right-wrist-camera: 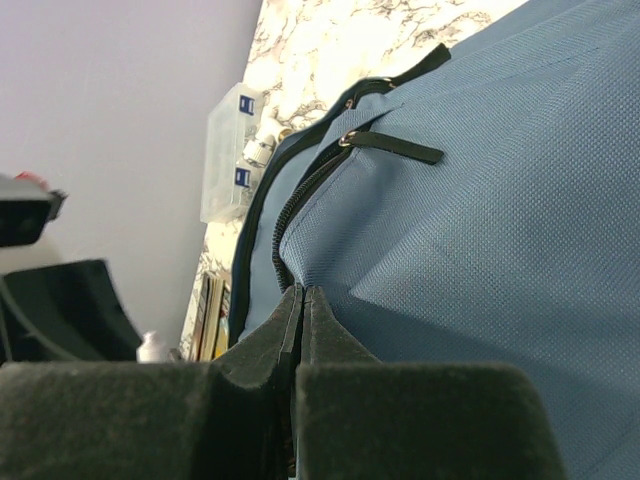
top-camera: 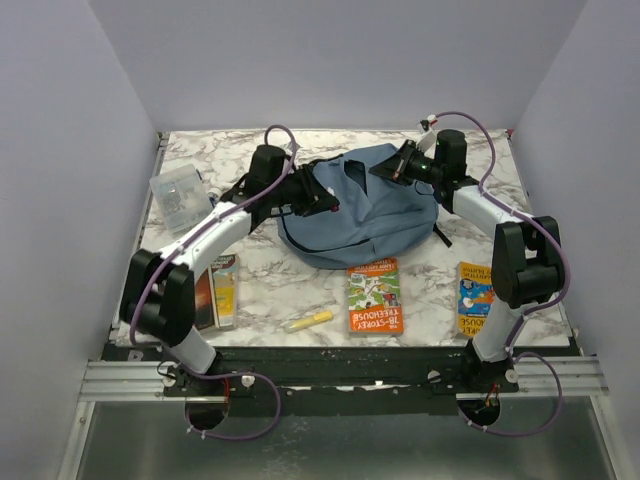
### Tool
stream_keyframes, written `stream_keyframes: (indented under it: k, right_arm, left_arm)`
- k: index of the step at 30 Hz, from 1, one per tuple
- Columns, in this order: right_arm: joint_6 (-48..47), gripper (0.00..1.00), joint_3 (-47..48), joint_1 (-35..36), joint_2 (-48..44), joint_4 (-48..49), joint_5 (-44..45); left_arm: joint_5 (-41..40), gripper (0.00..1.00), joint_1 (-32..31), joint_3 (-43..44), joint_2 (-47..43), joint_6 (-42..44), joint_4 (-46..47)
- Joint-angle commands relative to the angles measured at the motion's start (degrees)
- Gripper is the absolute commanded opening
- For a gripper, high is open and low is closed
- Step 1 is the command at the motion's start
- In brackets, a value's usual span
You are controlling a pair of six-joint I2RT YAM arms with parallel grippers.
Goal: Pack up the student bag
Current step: Place the stationery in the student bag.
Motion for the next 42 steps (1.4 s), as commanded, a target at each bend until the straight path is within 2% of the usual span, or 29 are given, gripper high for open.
stream_keyframes:
  k: [1, 6, 16, 25, 30, 33, 37, 42]
  right_arm:
    - [0.7, 0.01, 0.7, 0.6, -0.7, 2.2, -1.2]
    - [1.0, 0.01, 0.6, 0.6, -0.6, 2.6, -1.4]
    - [1.5, 0.01, 0.5, 0.6, -0.3, 3.1, -1.9]
    - [1.6, 0.01, 0.8, 0.6, 0.3, 3.2, -1.9]
    - [2.1, 0.01, 0.5, 0.5, 0.4, 3.9, -2.3]
    - [2.1, 0.01, 0.5, 0.6, 0.4, 3.9, -2.3]
    - [1.7, 0.01, 0.6, 0.6, 0.2, 3.4, -2.2]
    - [1.6, 0.01, 0.5, 0.6, -0.2, 3.3, -2.0]
  left_arm:
    - [11.0, 0.28, 0.3, 10.7, 9.9, -9.2, 7.2]
    - [10.9, 0.28, 0.4, 18.1, 17.5, -12.8, 7.3]
    - [8.5, 0.29, 0.7, 25.6, 27.5, -16.0, 8.2]
    - [8.2, 0.38, 1.5, 29.6, 31.9, -17.7, 8.4]
    - [6.5, 0.39, 1.8, 28.2, 30.8, -17.2, 8.8]
    - [6.6, 0.47, 2.2, 27.5, 30.3, -17.3, 8.8]
    - [7.1, 0.53, 2.3, 26.2, 28.8, -16.4, 8.9]
    - [5.8, 0.62, 2.3, 19.5, 21.6, -10.9, 8.8]
